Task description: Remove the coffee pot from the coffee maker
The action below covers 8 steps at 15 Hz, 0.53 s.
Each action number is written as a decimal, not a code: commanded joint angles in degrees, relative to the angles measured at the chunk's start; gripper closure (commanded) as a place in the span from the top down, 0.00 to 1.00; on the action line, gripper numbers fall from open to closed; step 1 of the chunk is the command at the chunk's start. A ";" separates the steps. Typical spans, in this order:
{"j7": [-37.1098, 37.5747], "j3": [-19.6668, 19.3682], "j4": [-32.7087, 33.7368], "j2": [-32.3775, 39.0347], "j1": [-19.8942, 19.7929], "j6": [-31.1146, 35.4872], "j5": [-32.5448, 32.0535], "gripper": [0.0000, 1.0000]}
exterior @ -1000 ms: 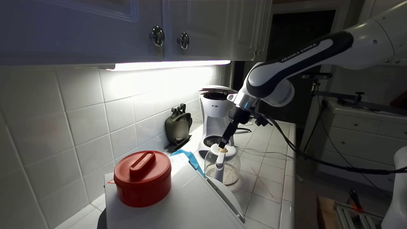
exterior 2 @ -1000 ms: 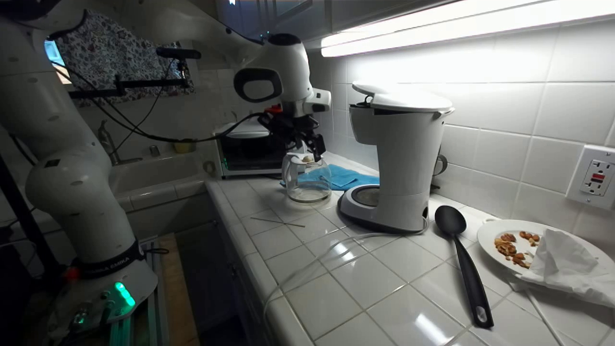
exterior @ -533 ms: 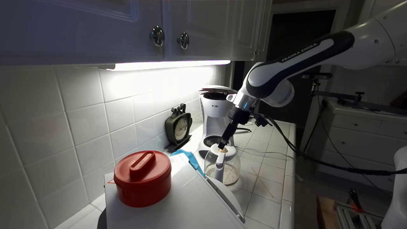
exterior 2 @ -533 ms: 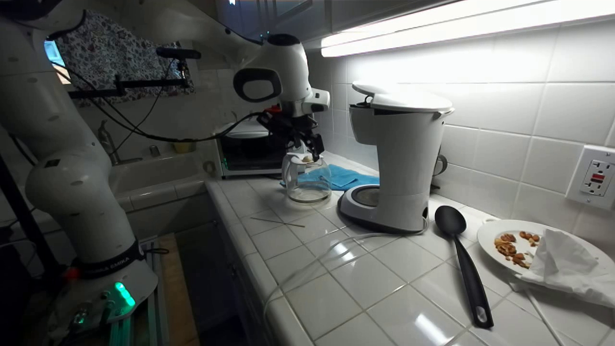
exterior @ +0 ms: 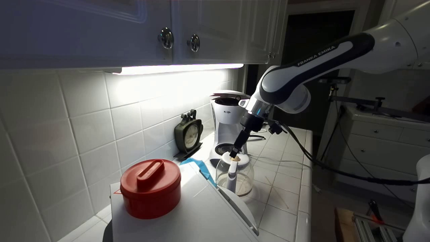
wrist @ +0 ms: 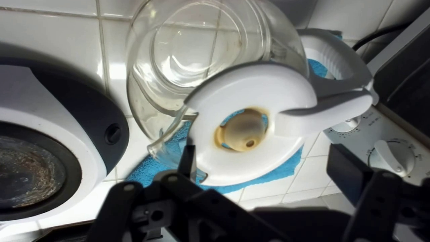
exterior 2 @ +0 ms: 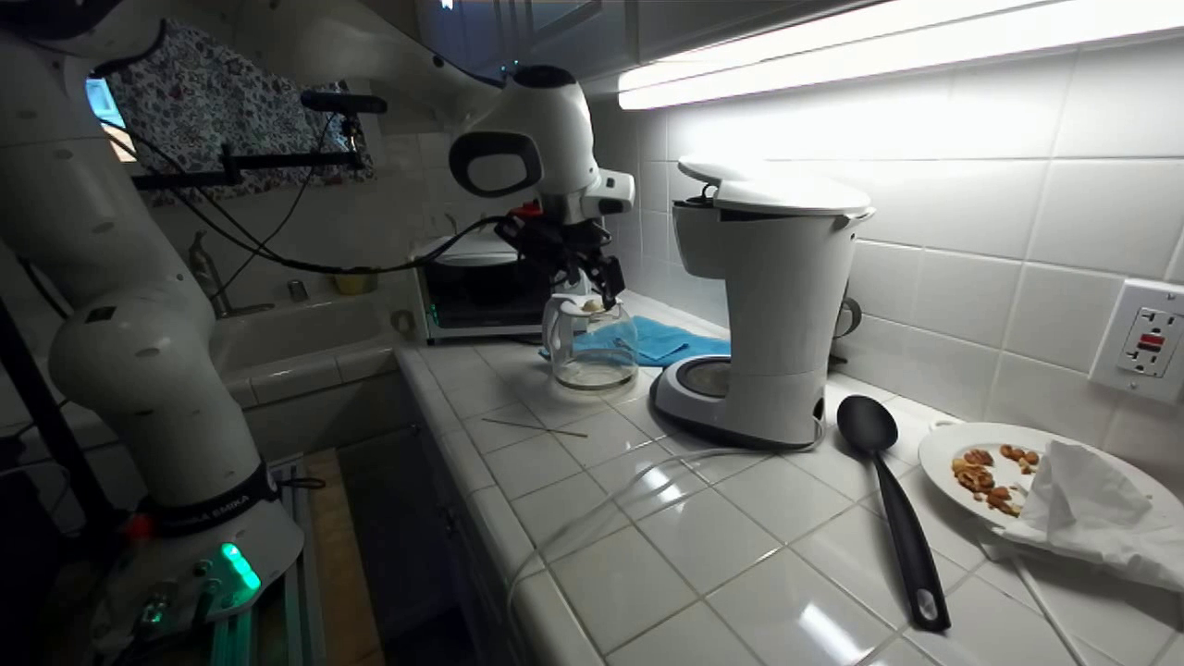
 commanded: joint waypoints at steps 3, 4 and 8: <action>0.88 0.52 -1.07 -0.81 -0.08 1.23 -1.70 1.00; 0.89 0.51 -1.11 -0.83 -0.11 1.27 -1.92 1.00; 0.97 0.49 -1.42 -1.30 -0.25 1.63 -2.65 1.00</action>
